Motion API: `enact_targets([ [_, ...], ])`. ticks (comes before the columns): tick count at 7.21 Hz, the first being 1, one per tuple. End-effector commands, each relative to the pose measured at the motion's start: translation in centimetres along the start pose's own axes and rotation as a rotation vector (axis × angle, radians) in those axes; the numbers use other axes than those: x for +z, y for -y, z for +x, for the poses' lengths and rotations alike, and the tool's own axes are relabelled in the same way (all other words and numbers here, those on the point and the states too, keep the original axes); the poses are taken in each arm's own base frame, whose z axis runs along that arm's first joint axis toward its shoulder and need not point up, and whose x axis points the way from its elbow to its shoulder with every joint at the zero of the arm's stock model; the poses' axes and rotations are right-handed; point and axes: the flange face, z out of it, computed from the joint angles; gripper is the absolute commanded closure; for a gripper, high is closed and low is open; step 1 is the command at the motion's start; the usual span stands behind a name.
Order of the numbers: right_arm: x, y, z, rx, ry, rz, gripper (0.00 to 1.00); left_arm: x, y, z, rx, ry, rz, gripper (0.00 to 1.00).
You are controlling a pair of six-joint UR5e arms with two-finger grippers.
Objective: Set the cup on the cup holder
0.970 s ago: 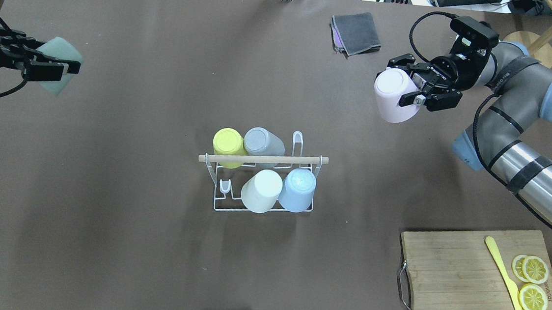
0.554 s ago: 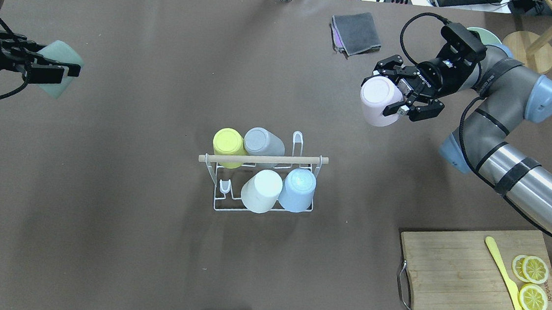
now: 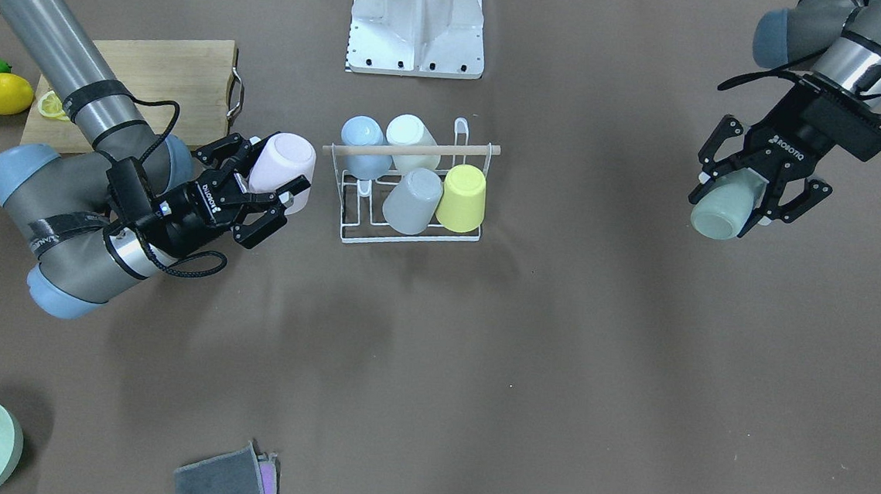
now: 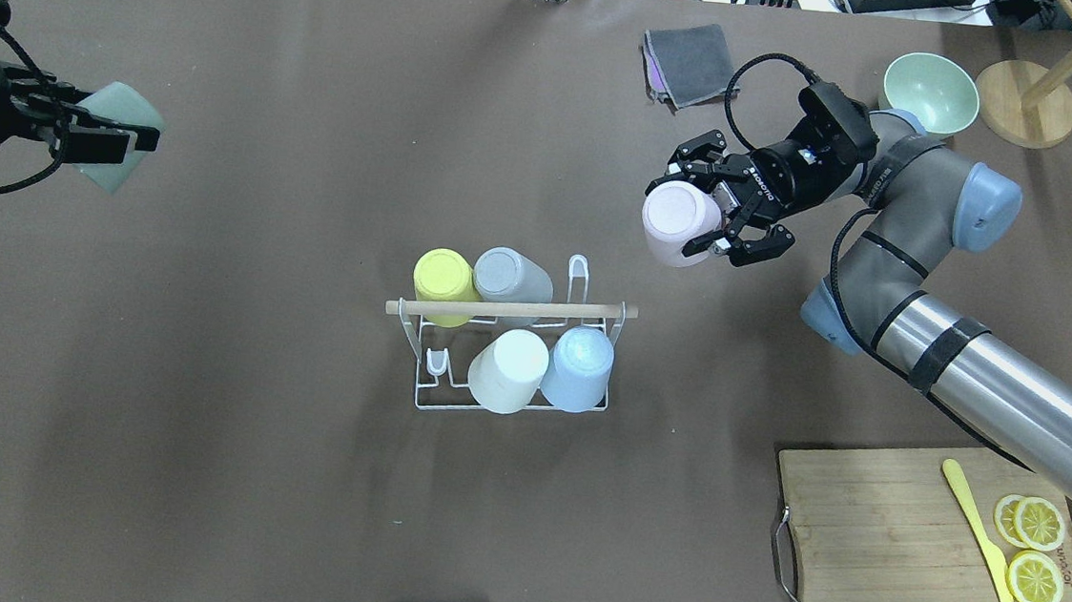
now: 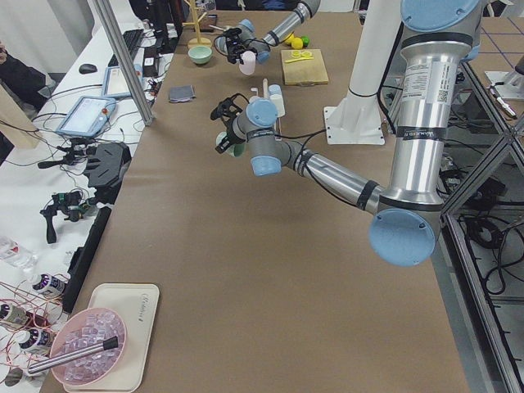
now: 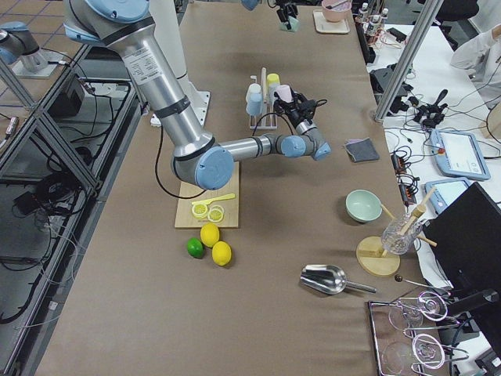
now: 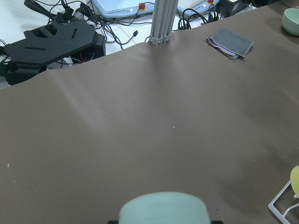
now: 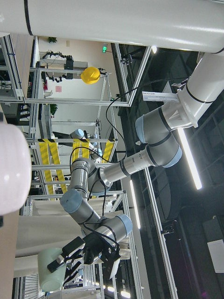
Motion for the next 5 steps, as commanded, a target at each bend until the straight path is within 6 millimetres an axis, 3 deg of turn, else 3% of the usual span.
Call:
enact_targets([
  [1,1.6,-0.5,1.2,-0.008,0.008,0.016,0.74,0.0,0.0,0.0,-0.002,0.001,-0.004,1.0],
  [5,3.8,0.2,3.4,-0.02,0.022,0.022,0.74,0.0,-0.3,-0.2,-0.005,0.005,-0.008,1.0],
])
